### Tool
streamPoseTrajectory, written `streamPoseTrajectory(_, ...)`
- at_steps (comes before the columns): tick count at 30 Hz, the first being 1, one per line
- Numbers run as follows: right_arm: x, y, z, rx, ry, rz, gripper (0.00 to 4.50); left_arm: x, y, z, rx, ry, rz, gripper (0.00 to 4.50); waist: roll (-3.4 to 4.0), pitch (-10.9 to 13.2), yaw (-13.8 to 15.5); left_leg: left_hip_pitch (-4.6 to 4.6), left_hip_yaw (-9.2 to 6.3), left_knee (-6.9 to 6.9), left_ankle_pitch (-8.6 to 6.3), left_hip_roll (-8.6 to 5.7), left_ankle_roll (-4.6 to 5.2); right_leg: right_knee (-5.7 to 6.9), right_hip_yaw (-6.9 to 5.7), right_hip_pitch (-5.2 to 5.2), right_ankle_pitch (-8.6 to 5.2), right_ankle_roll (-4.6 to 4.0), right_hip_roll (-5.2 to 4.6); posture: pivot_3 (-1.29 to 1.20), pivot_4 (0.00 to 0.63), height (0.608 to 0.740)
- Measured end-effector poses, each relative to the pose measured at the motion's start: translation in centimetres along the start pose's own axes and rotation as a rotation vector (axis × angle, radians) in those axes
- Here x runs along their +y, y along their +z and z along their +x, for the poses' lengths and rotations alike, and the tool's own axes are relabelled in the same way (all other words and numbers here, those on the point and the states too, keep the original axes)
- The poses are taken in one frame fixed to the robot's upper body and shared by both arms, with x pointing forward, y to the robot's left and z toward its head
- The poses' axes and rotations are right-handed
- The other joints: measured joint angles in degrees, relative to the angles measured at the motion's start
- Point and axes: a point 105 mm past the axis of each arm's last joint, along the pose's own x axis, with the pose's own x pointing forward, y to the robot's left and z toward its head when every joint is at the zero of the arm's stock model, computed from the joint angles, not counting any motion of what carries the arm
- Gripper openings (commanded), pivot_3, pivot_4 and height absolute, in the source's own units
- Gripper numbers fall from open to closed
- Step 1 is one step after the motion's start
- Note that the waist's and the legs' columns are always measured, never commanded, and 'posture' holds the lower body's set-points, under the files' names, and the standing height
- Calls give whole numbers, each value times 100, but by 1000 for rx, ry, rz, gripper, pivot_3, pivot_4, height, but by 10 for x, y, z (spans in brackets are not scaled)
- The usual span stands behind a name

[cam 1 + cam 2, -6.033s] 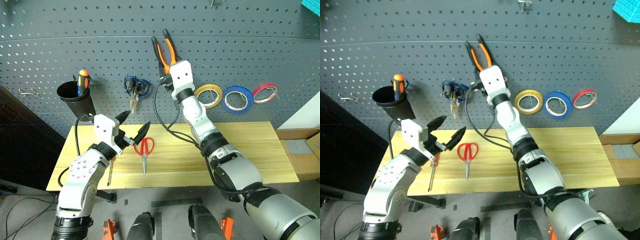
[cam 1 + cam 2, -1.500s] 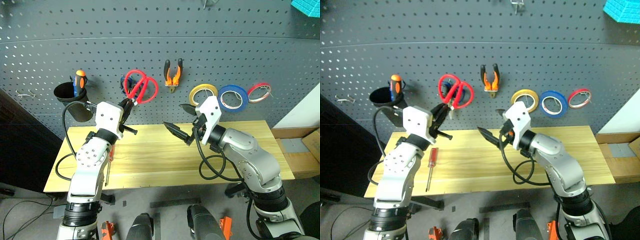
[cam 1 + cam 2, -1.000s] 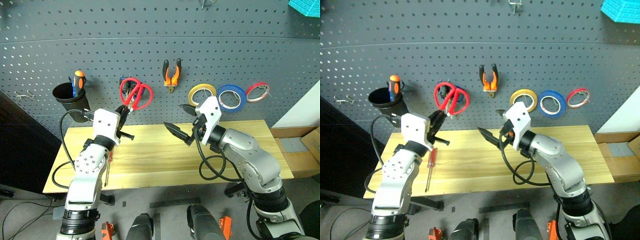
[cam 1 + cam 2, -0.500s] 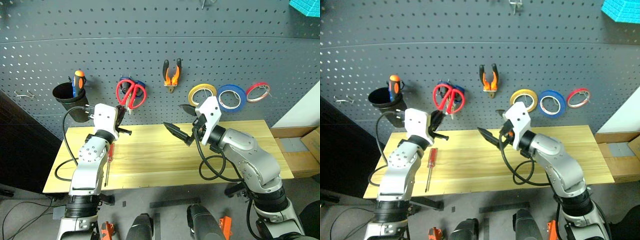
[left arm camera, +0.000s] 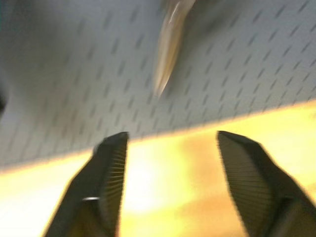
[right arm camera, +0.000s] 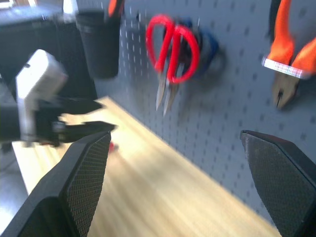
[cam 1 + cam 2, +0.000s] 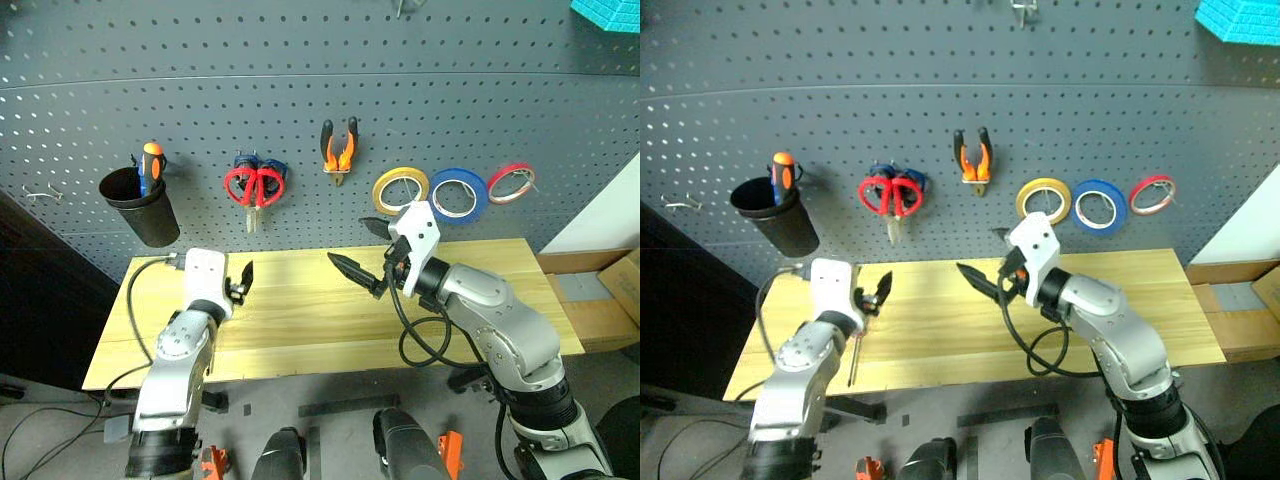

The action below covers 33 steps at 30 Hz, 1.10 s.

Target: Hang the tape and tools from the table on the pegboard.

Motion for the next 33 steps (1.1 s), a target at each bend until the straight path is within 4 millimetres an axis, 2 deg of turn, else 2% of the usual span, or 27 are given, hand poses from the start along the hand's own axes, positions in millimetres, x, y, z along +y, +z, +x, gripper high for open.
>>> streamPoseTrajectory(4,13,-14,-1,60,36,27,4500,31,-29,-16,144,96,-17,3675,0,0,13,1,-8,3,0,4,0,4,-6,1,0,-4,5,-141,209,740)
streamPoseTrajectory(7,17,-14,-1,67,48,28,4500,45,-33,-18,181,128,-50,4191,-1,0,46,5,-10,6,1,2,0,3,-7,8,-1,-6,5,-137,213,740)
streamPoseTrajectory(8,18,-13,0,66,52,28,4500,48,-36,-16,204,131,-72,4489,-1,0,52,6,-10,5,1,2,0,2,-6,8,-1,-7,5,-133,217,740)
streamPoseTrajectory(18,24,-3,8,52,78,27,4500,45,-54,19,355,81,-189,4489,-6,8,56,1,-10,-1,0,4,0,-3,-8,1,-1,-5,7,-139,245,740)
streamPoseTrajectory(25,28,-5,11,70,90,42,4500,48,-69,35,452,98,-254,4489,-13,30,41,0,-12,-2,0,4,0,-2,-10,1,-1,-5,7,-157,261,740)
streamPoseTrajectory(31,33,-5,15,96,103,45,4500,47,-69,56,459,102,-266,4489,-22,56,27,-2,-11,-3,0,4,0,-6,-8,-1,0,-5,6,-180,280,740)
streamPoseTrajectory(33,33,-6,15,109,101,48,4500,46,-66,62,449,100,-257,4112,-29,82,23,-3,-13,-4,0,4,-1,-6,-10,-3,-1,-5,6,-180,280,740)
